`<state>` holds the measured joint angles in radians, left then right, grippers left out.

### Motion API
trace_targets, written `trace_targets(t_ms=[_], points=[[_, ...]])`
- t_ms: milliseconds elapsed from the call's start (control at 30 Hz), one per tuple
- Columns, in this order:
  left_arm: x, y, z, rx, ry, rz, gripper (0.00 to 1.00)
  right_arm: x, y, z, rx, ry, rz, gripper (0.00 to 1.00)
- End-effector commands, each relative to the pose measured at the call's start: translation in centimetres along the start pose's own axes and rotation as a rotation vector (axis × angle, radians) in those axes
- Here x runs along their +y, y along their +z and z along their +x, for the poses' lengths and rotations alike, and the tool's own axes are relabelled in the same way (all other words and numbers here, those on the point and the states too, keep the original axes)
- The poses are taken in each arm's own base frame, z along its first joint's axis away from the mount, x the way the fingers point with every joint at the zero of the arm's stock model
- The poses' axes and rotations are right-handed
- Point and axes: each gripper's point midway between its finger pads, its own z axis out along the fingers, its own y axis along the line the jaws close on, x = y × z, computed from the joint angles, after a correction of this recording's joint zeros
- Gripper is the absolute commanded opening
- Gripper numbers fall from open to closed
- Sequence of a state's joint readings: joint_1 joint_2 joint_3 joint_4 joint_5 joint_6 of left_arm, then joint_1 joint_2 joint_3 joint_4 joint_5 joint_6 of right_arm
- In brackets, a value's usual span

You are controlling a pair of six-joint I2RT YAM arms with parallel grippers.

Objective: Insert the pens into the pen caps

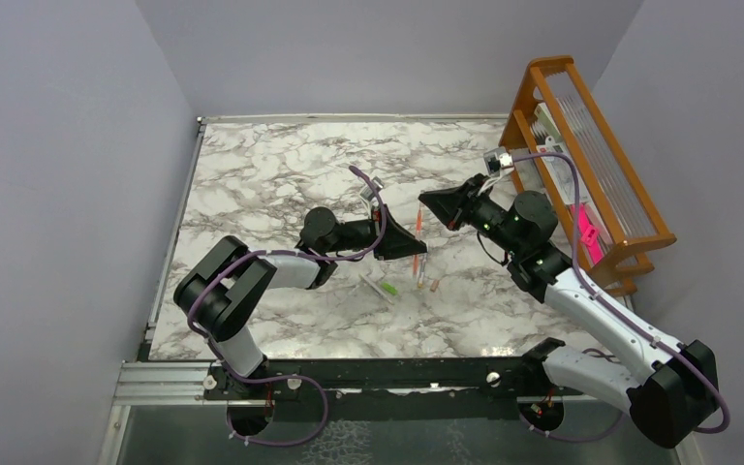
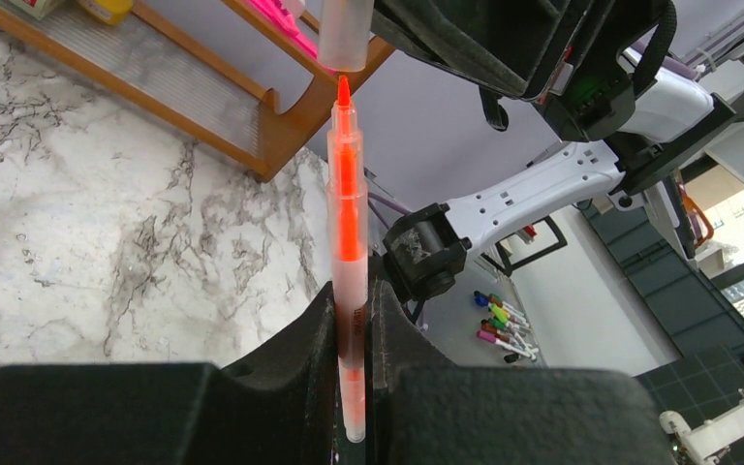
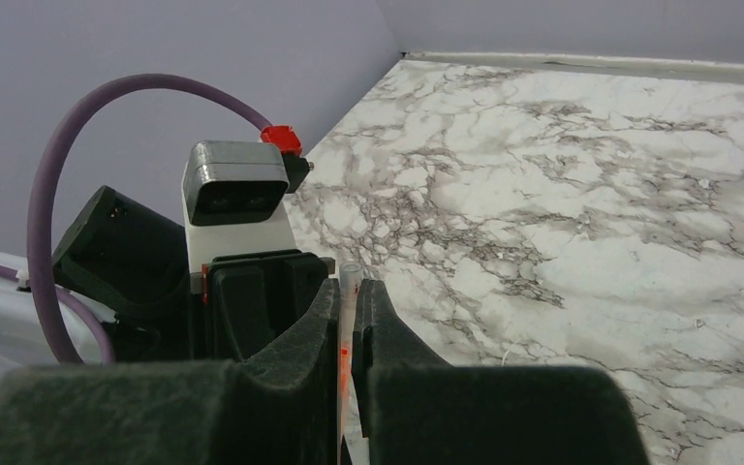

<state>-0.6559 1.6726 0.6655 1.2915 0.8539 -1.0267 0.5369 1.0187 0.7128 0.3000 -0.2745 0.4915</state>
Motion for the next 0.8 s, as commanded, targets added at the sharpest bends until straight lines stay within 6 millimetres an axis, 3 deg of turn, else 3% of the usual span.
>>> trace_targets(t_ms=[0,767], points=[[-1.7,0.3,-0.8,-0.007,0.061,0.064,0.00,0.9,-0.3,-0.4,-0.021,-0.021,-0.045,0.01],[-0.6,0.5,-1.5,-0.039,0.096,0.014,0.00,1.0,-0.9,1.3,0.027,0.012,-0.056,0.01]])
